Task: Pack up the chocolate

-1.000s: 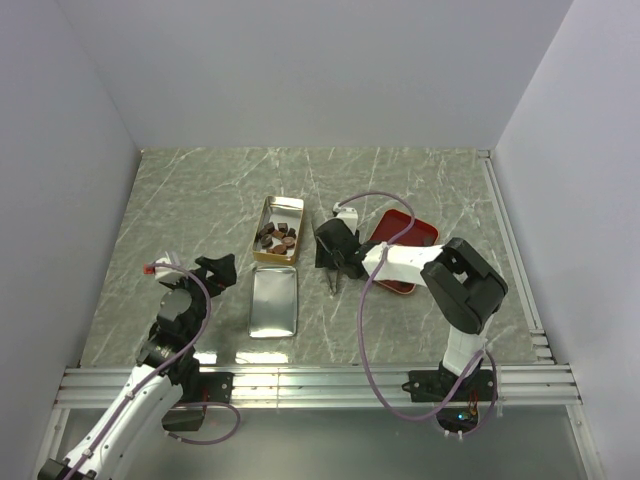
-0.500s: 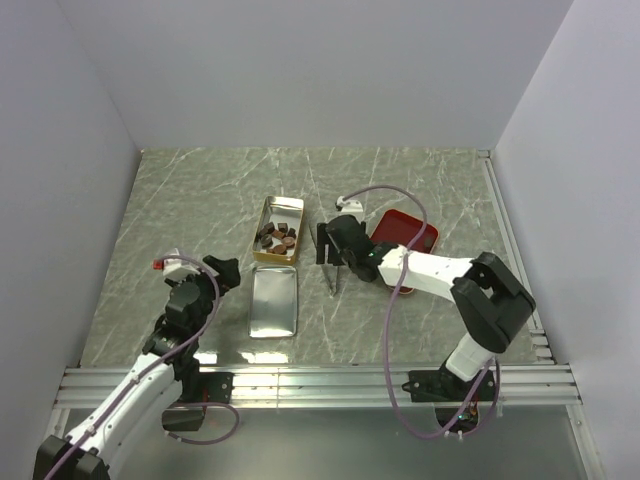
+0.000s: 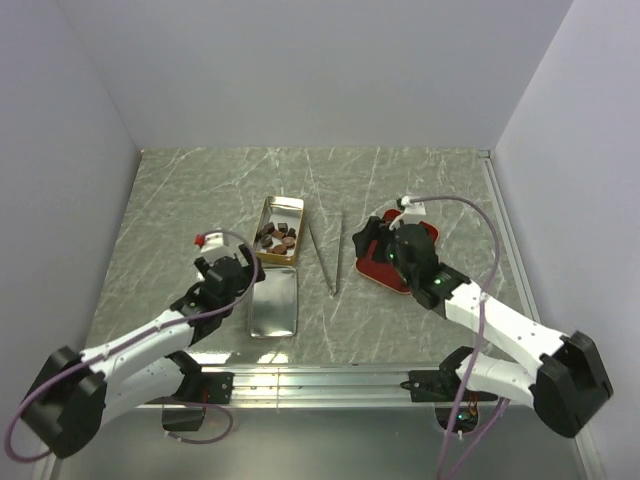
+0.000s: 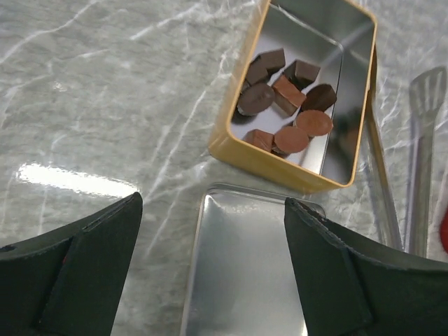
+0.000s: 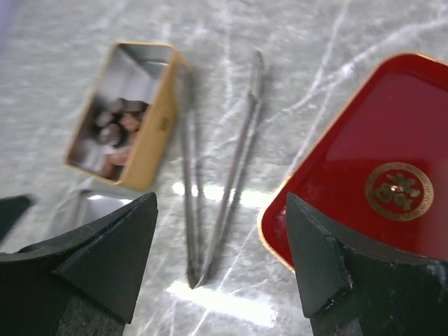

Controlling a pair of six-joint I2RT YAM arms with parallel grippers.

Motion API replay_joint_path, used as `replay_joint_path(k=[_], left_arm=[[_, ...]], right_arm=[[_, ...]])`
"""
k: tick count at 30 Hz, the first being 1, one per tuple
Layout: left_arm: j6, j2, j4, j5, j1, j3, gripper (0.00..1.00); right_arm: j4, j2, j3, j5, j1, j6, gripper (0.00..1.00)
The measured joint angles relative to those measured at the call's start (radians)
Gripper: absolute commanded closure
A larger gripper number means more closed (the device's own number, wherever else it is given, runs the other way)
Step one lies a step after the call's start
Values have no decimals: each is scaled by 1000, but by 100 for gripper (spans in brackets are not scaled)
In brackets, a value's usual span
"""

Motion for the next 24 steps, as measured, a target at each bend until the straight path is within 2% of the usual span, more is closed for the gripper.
replay_joint_path(k=[6,13,24], left_arm=[[-10,204,-119,-94,-92,170,18],[-74,335,-334,-176,-171,322,33],[-212,387,-555,-174,-195,345,42]], right_arm=[[39,-117,-93,-64,-42,-19,19],[71,-158,-185,-159,-139,-22,19],[114,-237,-253,-284,-177,-18,20]])
